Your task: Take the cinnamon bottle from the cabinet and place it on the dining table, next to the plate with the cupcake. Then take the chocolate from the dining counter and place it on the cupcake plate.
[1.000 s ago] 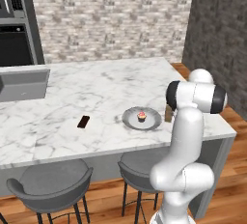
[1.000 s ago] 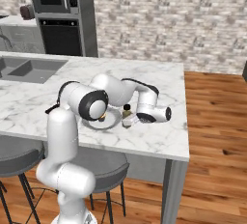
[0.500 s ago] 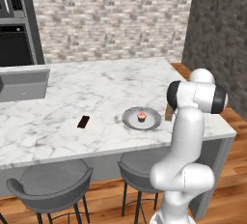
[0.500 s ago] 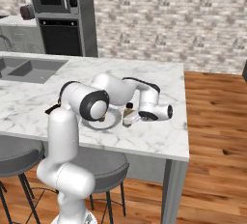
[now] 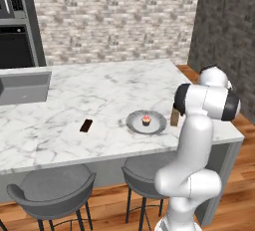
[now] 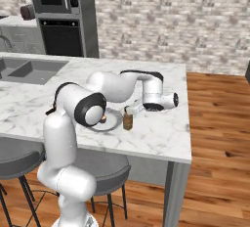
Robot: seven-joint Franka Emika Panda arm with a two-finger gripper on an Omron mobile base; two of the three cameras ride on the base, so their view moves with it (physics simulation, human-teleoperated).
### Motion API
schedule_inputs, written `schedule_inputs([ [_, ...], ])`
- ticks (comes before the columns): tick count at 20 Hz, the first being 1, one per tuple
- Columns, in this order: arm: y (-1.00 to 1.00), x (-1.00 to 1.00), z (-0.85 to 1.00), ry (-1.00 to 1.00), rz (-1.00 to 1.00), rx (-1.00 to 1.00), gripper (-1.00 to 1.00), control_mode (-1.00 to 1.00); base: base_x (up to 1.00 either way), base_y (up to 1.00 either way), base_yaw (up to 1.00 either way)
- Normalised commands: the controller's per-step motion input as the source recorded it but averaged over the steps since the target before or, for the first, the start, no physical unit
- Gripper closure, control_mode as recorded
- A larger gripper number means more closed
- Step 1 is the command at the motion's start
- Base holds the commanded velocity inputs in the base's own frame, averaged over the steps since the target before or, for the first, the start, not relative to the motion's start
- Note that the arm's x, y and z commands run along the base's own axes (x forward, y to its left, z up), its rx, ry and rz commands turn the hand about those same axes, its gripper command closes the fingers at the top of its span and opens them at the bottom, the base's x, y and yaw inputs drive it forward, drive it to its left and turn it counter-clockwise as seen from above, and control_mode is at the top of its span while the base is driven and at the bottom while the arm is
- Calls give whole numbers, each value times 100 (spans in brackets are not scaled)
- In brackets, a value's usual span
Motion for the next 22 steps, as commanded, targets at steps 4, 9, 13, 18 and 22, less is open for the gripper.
schedule_inputs([
  [4,13,0,100,-1,0,-8,-100,-100,0,0,0],
  [9,63,0,100,1,1,-15,-100,-100,0,0,0],
  [13,100,-1,98,16,2,-22,-100,-100,0,0,0],
  [18,100,-1,63,34,0,-26,-100,-100,0,0,0],
  [22,100,0,43,46,-1,-30,-100,-100,0,0,0],
])
